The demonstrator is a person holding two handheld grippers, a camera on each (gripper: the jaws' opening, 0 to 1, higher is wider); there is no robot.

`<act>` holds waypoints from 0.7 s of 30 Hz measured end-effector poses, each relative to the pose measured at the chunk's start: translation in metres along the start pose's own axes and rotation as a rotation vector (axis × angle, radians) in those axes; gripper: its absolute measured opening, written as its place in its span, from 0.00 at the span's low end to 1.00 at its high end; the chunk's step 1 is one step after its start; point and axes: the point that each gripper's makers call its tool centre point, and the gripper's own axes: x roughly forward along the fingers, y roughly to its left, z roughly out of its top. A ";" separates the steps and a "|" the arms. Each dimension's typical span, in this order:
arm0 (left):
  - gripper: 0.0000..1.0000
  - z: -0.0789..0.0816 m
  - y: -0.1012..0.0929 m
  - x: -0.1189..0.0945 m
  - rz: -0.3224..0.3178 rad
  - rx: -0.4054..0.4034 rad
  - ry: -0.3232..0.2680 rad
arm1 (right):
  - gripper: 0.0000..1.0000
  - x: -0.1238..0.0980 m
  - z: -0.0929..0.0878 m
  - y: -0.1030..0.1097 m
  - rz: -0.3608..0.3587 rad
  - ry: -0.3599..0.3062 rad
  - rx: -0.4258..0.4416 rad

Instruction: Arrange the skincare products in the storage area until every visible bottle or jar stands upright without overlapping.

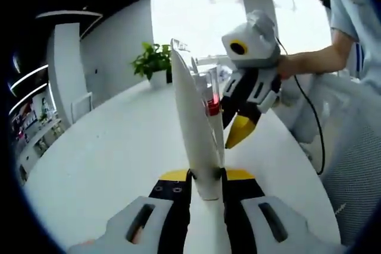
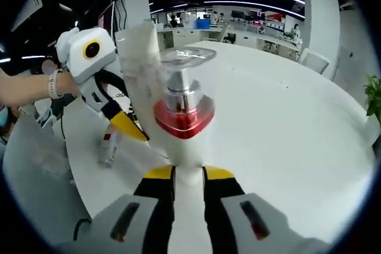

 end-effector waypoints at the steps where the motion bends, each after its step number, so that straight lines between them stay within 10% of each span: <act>1: 0.16 0.000 0.000 0.000 0.000 -0.002 0.000 | 0.16 0.000 0.000 0.000 0.000 0.001 0.000; 21: 0.16 0.001 0.003 0.001 -0.018 -0.003 -0.009 | 0.13 -0.001 -0.007 -0.018 -0.020 0.005 0.002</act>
